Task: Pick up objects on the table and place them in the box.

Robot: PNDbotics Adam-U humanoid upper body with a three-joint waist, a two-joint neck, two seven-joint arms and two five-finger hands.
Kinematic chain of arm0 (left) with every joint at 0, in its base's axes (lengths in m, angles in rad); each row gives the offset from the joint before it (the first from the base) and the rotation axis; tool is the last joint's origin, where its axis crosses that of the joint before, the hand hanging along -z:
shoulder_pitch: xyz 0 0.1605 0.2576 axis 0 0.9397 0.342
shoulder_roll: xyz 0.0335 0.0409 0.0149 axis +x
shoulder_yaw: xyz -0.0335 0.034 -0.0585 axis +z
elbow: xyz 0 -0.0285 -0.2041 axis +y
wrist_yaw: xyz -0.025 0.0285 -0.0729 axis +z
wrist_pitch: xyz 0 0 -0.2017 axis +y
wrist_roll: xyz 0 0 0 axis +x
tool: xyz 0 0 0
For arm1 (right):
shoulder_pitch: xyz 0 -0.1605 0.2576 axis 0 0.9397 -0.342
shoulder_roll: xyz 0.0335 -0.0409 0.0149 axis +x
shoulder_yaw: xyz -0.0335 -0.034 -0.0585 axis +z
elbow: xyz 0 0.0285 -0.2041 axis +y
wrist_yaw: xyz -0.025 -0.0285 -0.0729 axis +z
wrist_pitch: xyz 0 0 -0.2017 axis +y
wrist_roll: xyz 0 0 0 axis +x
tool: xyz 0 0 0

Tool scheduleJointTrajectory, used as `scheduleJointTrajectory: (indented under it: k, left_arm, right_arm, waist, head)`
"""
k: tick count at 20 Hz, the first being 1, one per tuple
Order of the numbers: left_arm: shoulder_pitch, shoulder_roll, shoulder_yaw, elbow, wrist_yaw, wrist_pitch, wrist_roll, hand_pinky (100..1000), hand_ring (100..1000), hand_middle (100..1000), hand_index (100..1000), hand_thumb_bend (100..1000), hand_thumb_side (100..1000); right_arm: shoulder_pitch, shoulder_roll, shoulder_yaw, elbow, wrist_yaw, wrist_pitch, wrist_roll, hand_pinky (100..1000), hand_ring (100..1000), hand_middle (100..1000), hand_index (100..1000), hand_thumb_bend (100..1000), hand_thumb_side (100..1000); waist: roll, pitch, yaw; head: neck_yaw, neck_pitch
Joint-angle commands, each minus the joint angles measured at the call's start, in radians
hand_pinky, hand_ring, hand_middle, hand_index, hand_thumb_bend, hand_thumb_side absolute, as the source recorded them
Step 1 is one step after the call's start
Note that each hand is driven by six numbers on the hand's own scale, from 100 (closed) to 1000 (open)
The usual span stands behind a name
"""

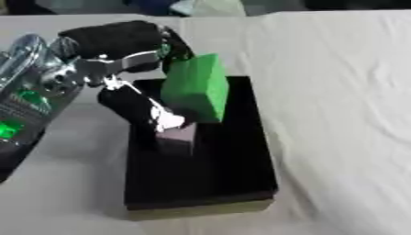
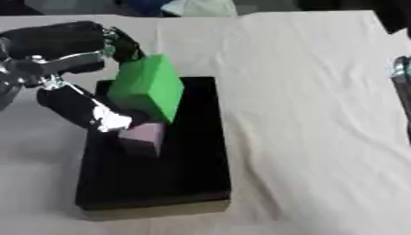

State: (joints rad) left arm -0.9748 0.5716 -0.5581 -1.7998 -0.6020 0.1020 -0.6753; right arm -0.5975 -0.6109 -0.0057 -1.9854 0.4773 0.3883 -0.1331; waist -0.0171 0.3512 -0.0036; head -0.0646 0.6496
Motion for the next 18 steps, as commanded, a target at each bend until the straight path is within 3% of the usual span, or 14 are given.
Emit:
scheduleJointTrajectory:
  k: [1,6,15,17,18]
  left_arm:
    - [-0.004,-0.013,-0.015,0.012,-0.040,-0.027,-0.003,721,644,618,696,133,553]
    - [0.012,-0.051,-0.037,0.056,-0.109,-0.087,-0.018,758,716,692,767,260,647]
    - [0.033,-0.047,-0.049,0.099,-0.263,-0.169,-0.033,805,799,798,857,516,853]
    - [0.039,-0.046,-0.047,0.106,-0.285,-0.175,-0.033,818,810,814,869,640,984]
    - [0.041,-0.045,-0.044,0.109,-0.294,-0.177,-0.030,824,817,822,876,712,1000]
  right_arm:
    - [-0.013,-0.012,-0.009,-0.015,0.004,0.000,-0.003,836,691,613,834,100,968]
    - [-0.015,-0.008,-0.007,-0.015,0.004,-0.001,-0.001,836,691,612,834,100,969]
    - [-0.012,-0.006,-0.010,-0.015,0.004,0.001,-0.003,836,691,615,834,100,969]
    - [-0.012,-0.006,-0.010,-0.015,0.004,0.001,-0.003,836,691,615,834,100,969]
    - [-0.011,-0.006,-0.011,-0.015,0.005,0.002,-0.003,836,691,615,834,100,970]
  waist:
    - [0.000,-0.025,0.000]
    - [0.000,-0.024,-0.001]
    - [0.001,-0.023,0.002]
    - [0.000,-0.024,0.002]
    - [-0.001,-0.024,0.002]
  head:
    - [0.000,0.003]
    - [0.004,0.003]
    - [0.002,-0.003]
    - [0.002,-0.001]
    - [0.002,-0.001]
